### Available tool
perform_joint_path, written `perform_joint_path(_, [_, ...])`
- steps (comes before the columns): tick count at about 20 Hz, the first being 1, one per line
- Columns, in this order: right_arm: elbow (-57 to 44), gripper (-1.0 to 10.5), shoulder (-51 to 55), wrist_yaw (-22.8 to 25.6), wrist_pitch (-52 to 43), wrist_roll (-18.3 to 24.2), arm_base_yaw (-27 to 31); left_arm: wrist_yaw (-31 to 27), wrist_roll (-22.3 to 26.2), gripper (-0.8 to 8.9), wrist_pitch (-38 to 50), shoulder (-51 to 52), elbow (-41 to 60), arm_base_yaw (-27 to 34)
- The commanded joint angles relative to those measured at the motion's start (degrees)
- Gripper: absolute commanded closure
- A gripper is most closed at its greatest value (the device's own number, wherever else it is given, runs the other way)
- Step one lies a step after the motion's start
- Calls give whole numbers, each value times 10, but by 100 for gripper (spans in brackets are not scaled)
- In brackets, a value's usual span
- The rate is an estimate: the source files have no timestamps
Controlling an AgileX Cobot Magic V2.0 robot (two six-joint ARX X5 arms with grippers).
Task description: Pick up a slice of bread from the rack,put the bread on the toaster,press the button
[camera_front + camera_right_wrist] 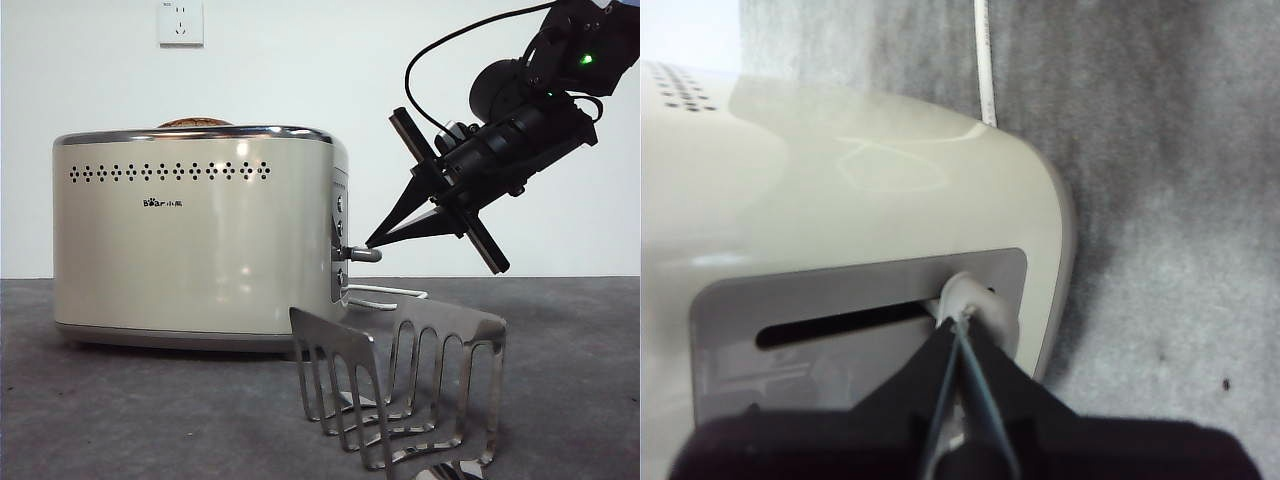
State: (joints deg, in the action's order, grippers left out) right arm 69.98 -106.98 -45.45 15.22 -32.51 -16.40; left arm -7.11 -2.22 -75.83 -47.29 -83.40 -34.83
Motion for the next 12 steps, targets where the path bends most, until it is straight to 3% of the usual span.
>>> perform_joint_path(1, [-8, 954, -29, 16, 16, 12, -2, -2, -5, 822, 2, 0, 4, 0])
perform_joint_path(12, [-8, 954, -58, 41, 45, 14, -2, -2, -6, 822, 2, -2, 4, 0])
